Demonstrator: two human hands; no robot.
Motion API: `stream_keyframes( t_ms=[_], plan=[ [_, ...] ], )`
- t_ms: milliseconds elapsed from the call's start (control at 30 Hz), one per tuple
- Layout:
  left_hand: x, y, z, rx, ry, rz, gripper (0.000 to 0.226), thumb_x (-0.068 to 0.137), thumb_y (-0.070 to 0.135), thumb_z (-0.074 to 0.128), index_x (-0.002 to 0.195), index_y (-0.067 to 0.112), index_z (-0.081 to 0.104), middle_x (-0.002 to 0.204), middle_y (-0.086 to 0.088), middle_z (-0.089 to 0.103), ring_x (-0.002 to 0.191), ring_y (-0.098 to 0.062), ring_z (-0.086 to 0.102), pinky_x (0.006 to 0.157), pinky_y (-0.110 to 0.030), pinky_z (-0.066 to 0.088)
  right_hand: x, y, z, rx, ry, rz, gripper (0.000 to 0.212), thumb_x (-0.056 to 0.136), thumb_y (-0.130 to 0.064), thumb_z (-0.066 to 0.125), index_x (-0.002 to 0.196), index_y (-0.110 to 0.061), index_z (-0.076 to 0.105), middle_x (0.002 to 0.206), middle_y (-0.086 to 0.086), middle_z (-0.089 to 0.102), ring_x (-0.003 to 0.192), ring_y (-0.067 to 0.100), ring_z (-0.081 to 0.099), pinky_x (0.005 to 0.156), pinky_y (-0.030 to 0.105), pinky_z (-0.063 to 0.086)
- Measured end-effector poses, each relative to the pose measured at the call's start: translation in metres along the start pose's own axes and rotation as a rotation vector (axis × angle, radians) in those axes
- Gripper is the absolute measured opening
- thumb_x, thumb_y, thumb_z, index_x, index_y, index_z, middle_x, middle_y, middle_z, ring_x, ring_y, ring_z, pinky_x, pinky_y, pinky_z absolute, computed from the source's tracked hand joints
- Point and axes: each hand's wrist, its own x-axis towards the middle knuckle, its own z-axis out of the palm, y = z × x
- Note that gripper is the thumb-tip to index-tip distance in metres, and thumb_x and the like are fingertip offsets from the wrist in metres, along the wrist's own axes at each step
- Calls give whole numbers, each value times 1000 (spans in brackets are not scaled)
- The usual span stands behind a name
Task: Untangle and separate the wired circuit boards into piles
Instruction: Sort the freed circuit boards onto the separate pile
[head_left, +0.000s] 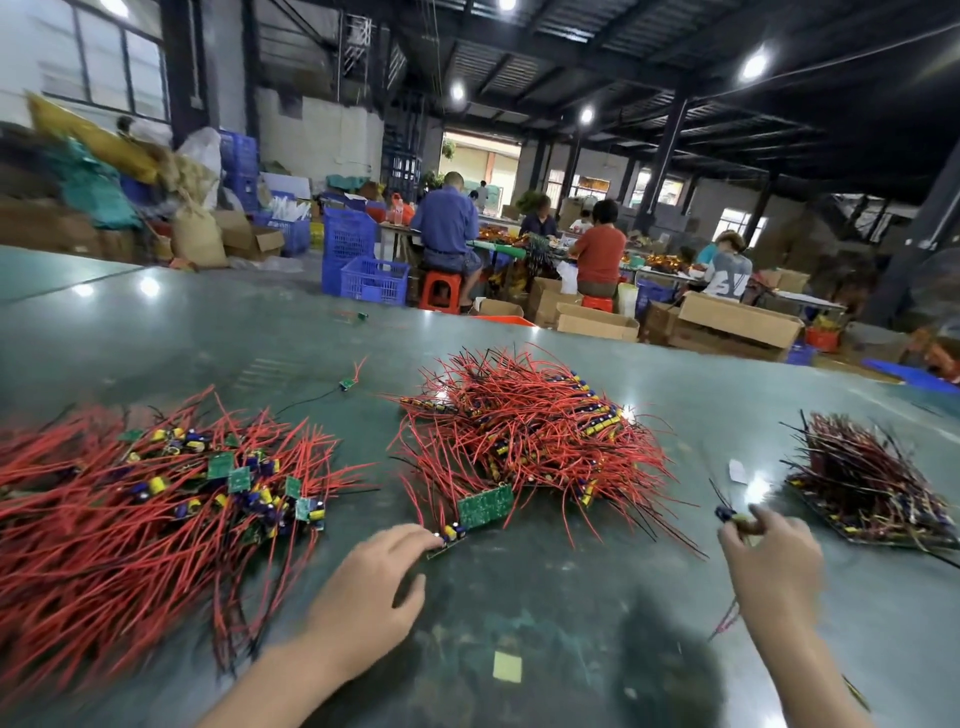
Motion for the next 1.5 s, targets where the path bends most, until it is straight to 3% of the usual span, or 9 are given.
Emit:
stream_keyframes(
  t_ms=[133, 267, 433, 767, 867, 1033, 1167, 1367, 1500],
  plan=[
    [1, 18, -6, -537, 153, -200, 17, 86, -2, 59, 91, 11, 68, 82, 3, 72, 78, -8, 64, 74, -16, 48, -31, -54, -25, 620, 27, 110, 16, 81, -16, 69, 97, -11, 71, 75, 1, 65, 71, 15, 56, 63, 13, 44],
    [3, 37, -6, -1280, -25, -431, 23, 84, 10, 55, 103, 0, 63, 97, -19, 71, 85, -28, 69, 74, -26, 57, -94, -109, -13, 885, -262, 56, 11, 77, -11, 73, 84, -19, 73, 74, -5, 71, 66, 1, 60, 63, 10, 47],
    [6, 39, -7, -1629, -109, -528, 42, 82, 26, 51, 115, 2, 63, 112, -19, 67, 97, -27, 67, 77, -32, 58, -159, -139, 23, 828, -560, -42, 19, 70, -9, 79, 82, -21, 72, 76, 0, 71, 66, 6, 64, 64, 17, 50],
    [1, 40, 4, -1398, -233, -518, 35, 82, 21, 52, 113, 5, 57, 78, -10, 65, 43, -11, 41, 41, -19, 34, -152, -123, 28, 861, -776, -35, 15, 80, -7, 71, 89, -20, 73, 92, 6, 66, 65, 17, 64, 66, 31, 53],
    [-1, 40, 2, -1336, -295, -473, 38, 81, 28, 54, 116, 12, 54, 73, -8, 62, 40, -10, 35, 39, -16, 26, -152, -123, 25, 899, -836, -82, 18, 81, 0, 67, 78, -16, 75, 85, 9, 60, 49, 12, 55, 55, 26, 45],
    [0, 38, 2, -961, -304, -470, 21, 95, 30, 48, 99, 10, 54, 60, -1, 61, 36, -9, 35, 35, -15, 22, -148, -123, 22, 901, -736, -94, 30, 79, 2, 69, 70, -25, 76, 79, 2, 73, 79, 15, 66, 70, 24, 50],
    [-1, 36, -1, -696, -201, -243, 36, 84, 43, 64, 89, 7, 63, 66, 1, 48, 61, -8, 41, 59, -25, 31, -143, -124, 16, 982, -741, 16, 24, 79, -1, 69, 67, -21, 76, 67, -5, 72, 61, -2, 60, 61, 10, 44],
    [1, 40, -9, -752, -199, -168, 22, 90, 27, 50, 78, 11, 58, 45, 10, 39, 42, 0, 32, 45, -9, 24, -145, -121, 21, 1316, -1000, 478, 15, 66, -18, 67, 71, -8, 77, 60, 1, 60, 51, 5, 46, 53, 13, 44],
    [1, 39, -13, -820, -253, -221, 22, 92, 23, 47, 79, 8, 56, 41, 11, 28, 37, -2, 23, 40, -13, 19, -144, -120, 24, 1266, -875, 406, 10, 69, -15, 69, 72, -11, 77, 69, 4, 70, 59, 5, 56, 59, 13, 48]
  ],
)
